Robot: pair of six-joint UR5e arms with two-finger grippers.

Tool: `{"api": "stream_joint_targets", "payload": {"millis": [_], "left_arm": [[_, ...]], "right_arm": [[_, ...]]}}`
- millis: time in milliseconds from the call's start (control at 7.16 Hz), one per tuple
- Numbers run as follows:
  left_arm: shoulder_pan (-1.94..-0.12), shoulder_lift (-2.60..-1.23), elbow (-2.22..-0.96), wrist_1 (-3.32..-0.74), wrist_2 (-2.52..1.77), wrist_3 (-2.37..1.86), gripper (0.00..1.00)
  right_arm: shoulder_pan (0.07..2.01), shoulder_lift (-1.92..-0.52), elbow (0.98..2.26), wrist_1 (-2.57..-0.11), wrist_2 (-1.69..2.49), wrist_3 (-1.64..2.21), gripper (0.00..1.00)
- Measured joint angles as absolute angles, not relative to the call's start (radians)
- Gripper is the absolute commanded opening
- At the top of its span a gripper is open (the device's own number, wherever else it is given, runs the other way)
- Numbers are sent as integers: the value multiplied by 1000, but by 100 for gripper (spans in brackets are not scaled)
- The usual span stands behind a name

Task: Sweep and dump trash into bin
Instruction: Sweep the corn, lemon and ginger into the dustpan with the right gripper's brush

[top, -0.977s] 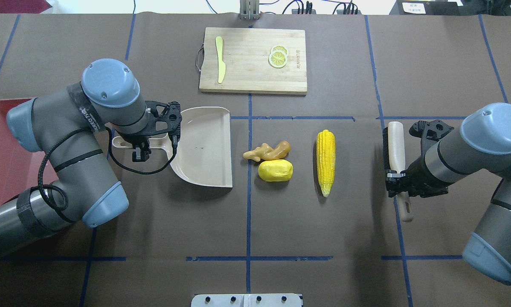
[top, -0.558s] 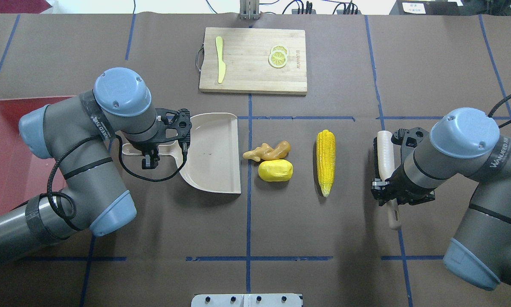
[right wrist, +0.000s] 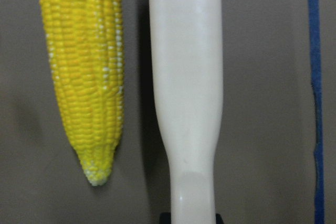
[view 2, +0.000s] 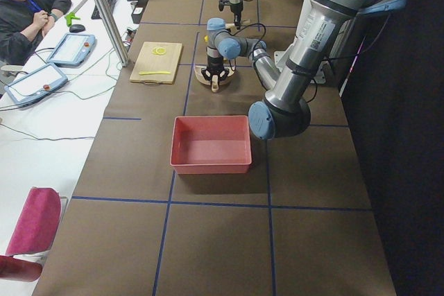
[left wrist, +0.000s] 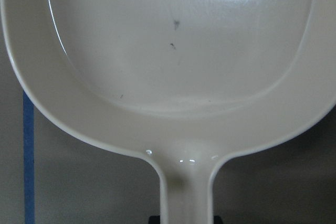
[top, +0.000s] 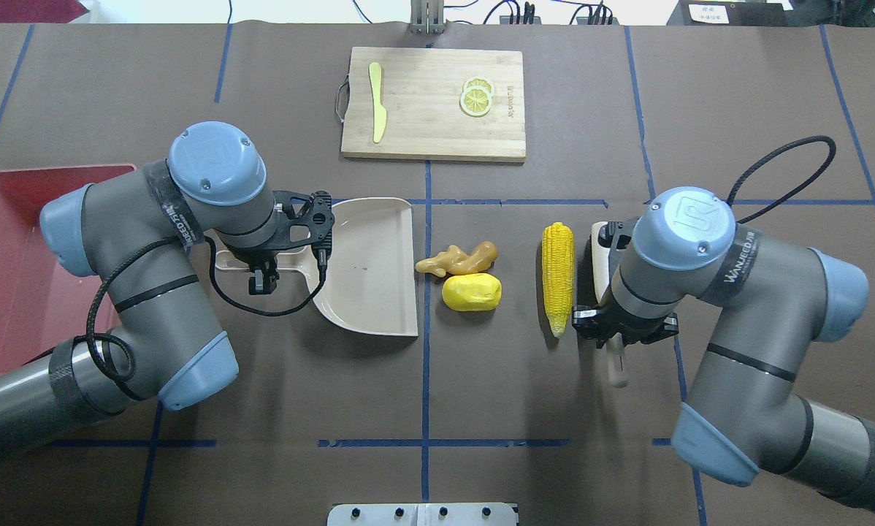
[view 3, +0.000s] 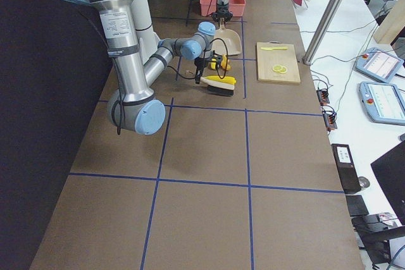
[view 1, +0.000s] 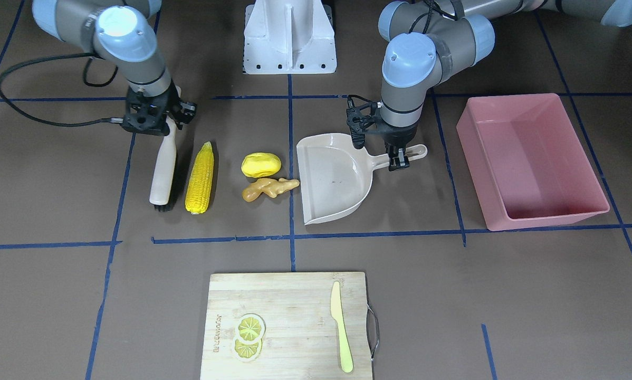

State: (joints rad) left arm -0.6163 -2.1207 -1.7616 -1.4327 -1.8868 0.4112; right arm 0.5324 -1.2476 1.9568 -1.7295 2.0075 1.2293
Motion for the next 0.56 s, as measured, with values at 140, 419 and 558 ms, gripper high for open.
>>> {"api": "stream_joint_targets", "payload": {"millis": [140, 419, 558], "left_arm": [[-612, -2121, -1761, -1433, -1887, 411, 0], [-605, -2122, -1760, -1433, -1887, 411, 0], [-604, -2123, -1760, -1433, -1887, 411, 0]], "right_arm": [[515, -1205, 1929, -1748, 1988, 1227, 0], [495, -1106, 1860, -1758, 1978, 1227, 0], [487, -1062, 1828, -1758, 1977, 1227, 0]]}}
